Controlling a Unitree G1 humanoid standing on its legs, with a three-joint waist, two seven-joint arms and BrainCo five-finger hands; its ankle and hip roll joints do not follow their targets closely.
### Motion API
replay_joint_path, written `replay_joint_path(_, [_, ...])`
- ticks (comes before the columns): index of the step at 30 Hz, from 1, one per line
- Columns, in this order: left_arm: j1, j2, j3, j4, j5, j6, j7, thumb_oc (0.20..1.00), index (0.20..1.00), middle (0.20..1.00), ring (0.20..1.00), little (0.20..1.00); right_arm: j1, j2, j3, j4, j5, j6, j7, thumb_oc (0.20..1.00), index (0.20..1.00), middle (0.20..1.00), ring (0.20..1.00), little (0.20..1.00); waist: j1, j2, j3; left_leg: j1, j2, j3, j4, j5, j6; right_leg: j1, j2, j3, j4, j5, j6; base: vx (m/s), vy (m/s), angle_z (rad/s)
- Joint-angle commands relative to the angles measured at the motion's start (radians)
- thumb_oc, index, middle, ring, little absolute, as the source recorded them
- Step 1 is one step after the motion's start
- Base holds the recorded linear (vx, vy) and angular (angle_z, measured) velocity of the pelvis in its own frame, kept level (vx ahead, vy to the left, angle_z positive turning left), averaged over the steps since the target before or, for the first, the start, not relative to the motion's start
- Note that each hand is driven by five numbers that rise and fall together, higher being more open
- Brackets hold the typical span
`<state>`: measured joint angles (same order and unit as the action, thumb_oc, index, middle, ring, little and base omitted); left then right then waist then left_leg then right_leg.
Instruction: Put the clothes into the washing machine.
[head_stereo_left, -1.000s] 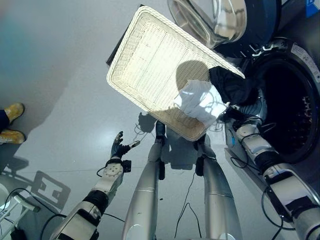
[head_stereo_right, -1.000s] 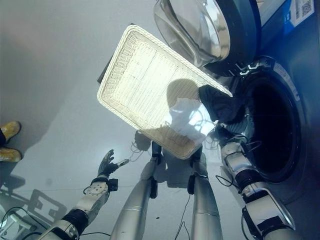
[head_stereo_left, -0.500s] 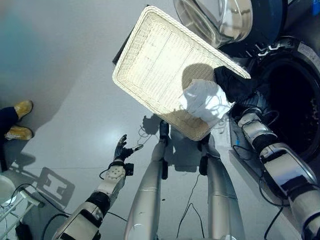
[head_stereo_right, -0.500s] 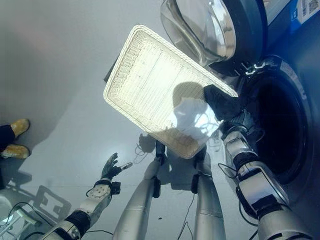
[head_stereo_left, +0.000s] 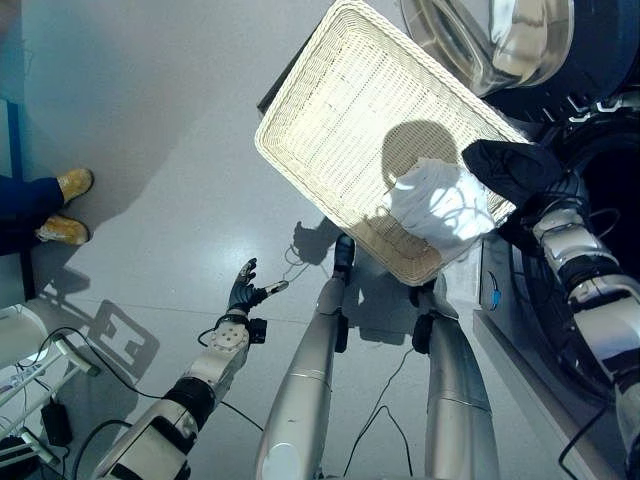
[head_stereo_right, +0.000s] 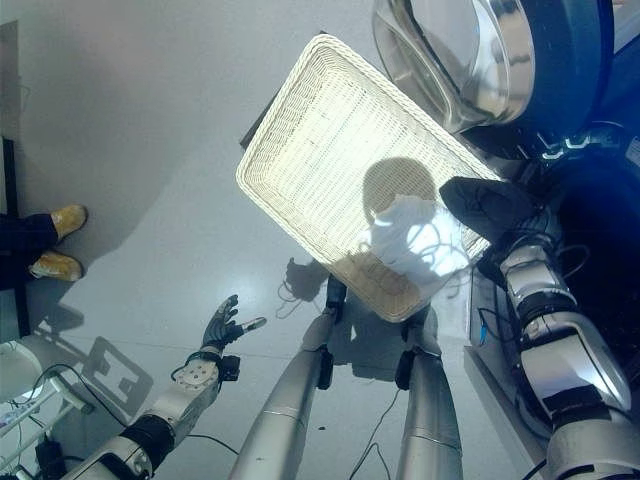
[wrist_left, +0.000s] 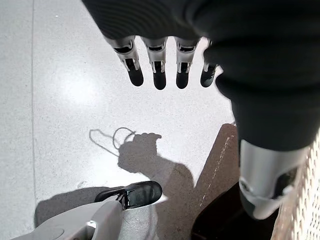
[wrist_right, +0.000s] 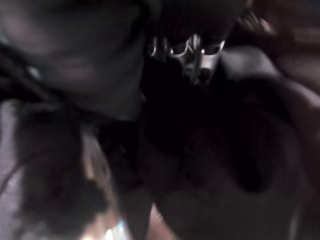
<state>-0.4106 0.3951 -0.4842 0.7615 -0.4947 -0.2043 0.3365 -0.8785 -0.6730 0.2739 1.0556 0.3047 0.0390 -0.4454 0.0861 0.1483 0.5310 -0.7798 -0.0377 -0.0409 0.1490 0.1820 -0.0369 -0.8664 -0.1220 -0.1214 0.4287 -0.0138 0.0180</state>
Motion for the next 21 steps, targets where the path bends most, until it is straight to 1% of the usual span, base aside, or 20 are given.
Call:
replay_joint_path(1, [0.064,-0.027,0.042,0.014,-0.012,-0.016,0.023,1.000,1.000,1.000,1.000,1.000,0.043,-0.031,-0.016,-0.043,0.108,-0.096,-0.067,0.200,0.200,0.200,0.200,0.200,-0.046,0.030,-0.011,0.032,-0.061,0.081,0.032,-0.103,0.049,0.032,0.077,0.002,-0.069,0.034,0.061,-0.02,-0.002,-0.21])
replay_joint_path(3, [0.073,-0.022,0.059,0.021,-0.009,-0.021,0.022,1.000,1.000,1.000,1.000,1.000,0.098,-0.035,-0.069,-0.077,0.160,-0.141,-0.088,0.200,0.200,0.200,0.200,0.200,-0.059,0.016,-0.011,0.038,-0.055,0.090,0.028,-0.107,0.048,0.036,0.080,0.006,-0.081,0.043,0.065,-0.03,-0.018,-0.21])
replay_joint_path(4, [0.079,-0.016,0.072,0.027,-0.002,-0.025,0.025,1.000,1.000,1.000,1.000,1.000,0.137,-0.034,-0.117,-0.093,0.215,-0.185,-0.106,0.200,0.200,0.200,0.200,0.200,-0.069,0.005,-0.011,0.047,-0.050,0.097,0.021,-0.111,0.048,0.042,0.083,0.009,-0.096,0.053,0.070,-0.03,-0.038,-0.16])
replay_joint_path(6, [0.082,-0.013,0.077,0.031,0.000,-0.028,0.024,1.000,1.000,1.000,1.000,1.000,0.147,-0.034,-0.135,-0.099,0.244,-0.195,-0.104,0.200,0.200,0.200,0.200,0.200,-0.073,0.000,-0.011,0.051,-0.048,0.099,0.017,-0.112,0.048,0.045,0.084,0.010,-0.103,0.058,0.071,-0.02,-0.027,-0.16])
replay_joint_path(7, [0.084,-0.012,0.083,0.036,0.002,-0.032,0.023,1.000,1.000,1.000,1.000,1.000,0.156,-0.033,-0.160,-0.105,0.304,-0.223,-0.113,0.200,0.200,0.200,0.200,0.200,-0.077,-0.004,-0.011,0.055,-0.046,0.104,0.013,-0.113,0.047,0.048,0.086,0.011,-0.112,0.064,0.072,-0.02,-0.023,-0.17])
replay_joint_path(8, [0.086,-0.009,0.087,0.041,0.001,-0.037,0.024,1.000,1.000,1.000,1.000,1.000,0.164,-0.033,-0.190,-0.108,0.378,-0.248,-0.105,0.200,0.200,0.200,0.200,0.200,-0.081,-0.009,-0.011,0.059,-0.044,0.108,0.009,-0.114,0.046,0.052,0.088,0.013,-0.122,0.069,0.073,-0.04,-0.044,-0.27])
replay_joint_path(9, [0.088,-0.003,0.093,0.046,0.001,-0.041,0.023,1.000,1.000,1.000,1.000,1.000,0.176,-0.033,-0.233,-0.112,0.534,-0.297,-0.085,0.200,0.200,0.200,0.200,0.200,-0.088,-0.015,-0.011,0.067,-0.041,0.112,0.004,-0.116,0.043,0.061,0.090,0.016,-0.135,0.073,0.075,-0.03,-0.042,-0.18])
replay_joint_path(10, [0.089,-0.002,0.094,0.047,0.001,-0.043,0.023,1.000,1.000,1.000,1.000,1.000,0.179,-0.032,-0.247,-0.111,0.562,-0.299,-0.071,0.200,0.200,0.200,0.200,0.200,-0.089,-0.017,-0.011,0.068,-0.040,0.113,0.004,-0.117,0.043,0.063,0.090,0.017,-0.138,0.074,0.075,-0.02,-0.040,-0.25])
replay_joint_path(11, [0.089,0.001,0.097,0.050,0.003,-0.045,0.022,1.000,1.000,1.000,1.000,1.000,0.191,-0.028,-0.276,-0.108,0.650,-0.335,-0.062,0.200,0.200,0.200,0.200,0.200,-0.092,-0.020,-0.011,0.071,-0.039,0.116,0.003,-0.120,0.041,0.066,0.091,0.019,-0.142,0.076,0.076,-0.01,-0.028,-0.21])
replay_joint_path(12, [0.089,0.003,0.099,0.053,0.002,-0.046,0.021,1.000,1.000,1.000,1.000,1.000,0.195,-0.025,-0.295,-0.106,0.705,-0.350,-0.051,0.200,0.200,0.200,0.200,0.200,-0.095,-0.021,-0.011,0.074,-0.038,0.117,0.001,-0.120,0.041,0.069,0.092,0.020,-0.145,0.077,0.077,-0.02,-0.046,-0.21])
replay_joint_path(14, [0.080,0.011,0.100,0.065,0.001,-0.045,0.019,1.000,1.000,1.000,1.000,1.000,0.214,-0.016,-0.389,-0.087,0.967,-0.399,0.016,0.200,0.200,0.200,0.200,0.200,-0.103,-0.027,-0.011,0.085,-0.035,0.122,-0.006,-0.124,0.038,0.080,0.092,0.024,-0.155,0.079,0.078,-0.03,-0.069,-0.06])
replay_joint_path(16, [0.073,0.013,0.100,0.072,0.002,-0.044,0.018,1.000,1.000,1.000,1.000,1.000,0.217,-0.016,-0.416,-0.081,1.072,-0.428,0.031,0.200,0.200,0.200,0.200,0.200,-0.106,-0.028,-0.011,0.088,-0.035,0.124,-0.008,-0.124,0.038,0.082,0.093,0.026,-0.157,0.080,0.078,-0.02,-0.058,-0.01])
replay_joint_path(17, [0.071,0.014,0.099,0.075,0.002,-0.044,0.016,1.000,1.000,1.000,1.000,1.000,0.216,-0.017,-0.427,-0.078,1.098,-0.434,0.031,0.200,0.200,0.200,0.200,0.200,-0.107,-0.028,-0.011,0.089,-0.035,0.125,-0.008,-0.125,0.038,0.084,0.093,0.026,-0.157,0.080,0.078,-0.02,-0.094,-0.06])
replay_joint_path(18, [0.060,0.020,0.095,0.084,0.000,-0.040,0.010,1.000,1.000,1.000,1.000,1.000,0.209,-0.029,-0.453,-0.067,1.228,-0.463,0.042,0.200,0.200,0.200,0.200,0.200,-0.112,-0.027,-0.011,0.092,-0.035,0.126,-0.005,-0.127,0.037,0.086,0.094,0.028,-0.155,0.079,0.077,-0.01,-0.081,-0.09])
replay_joint_path(20, [0.054,0.022,0.089,0.090,-0.004,-0.039,0.008,1.000,1.000,1.000,1.000,1.000,0.198,-0.041,-0.472,-0.060,1.293,-0.465,0.059,0.200,0.200,0.200,0.200,0.200,-0.114,-0.026,-0.011,0.095,-0.036,0.127,-0.003,-0.128,0.037,0.089,0.094,0.028,-0.156,0.078,0.076,-0.01,-0.072,-0.08])
replay_joint_path(21, [0.051,0.023,0.087,0.093,-0.003,-0.038,0.006,1.000,1.000,1.000,1.000,1.000,0.194,-0.050,-0.482,-0.060,1.374,-0.474,0.077,0.200,0.200,0.200,0.200,0.200,-0.116,-0.025,-0.011,0.097,-0.037,0.126,-0.001,-0.129,0.036,0.092,0.094,0.029,-0.156,0.078,0.075,-0.01,-0.069,-0.03])
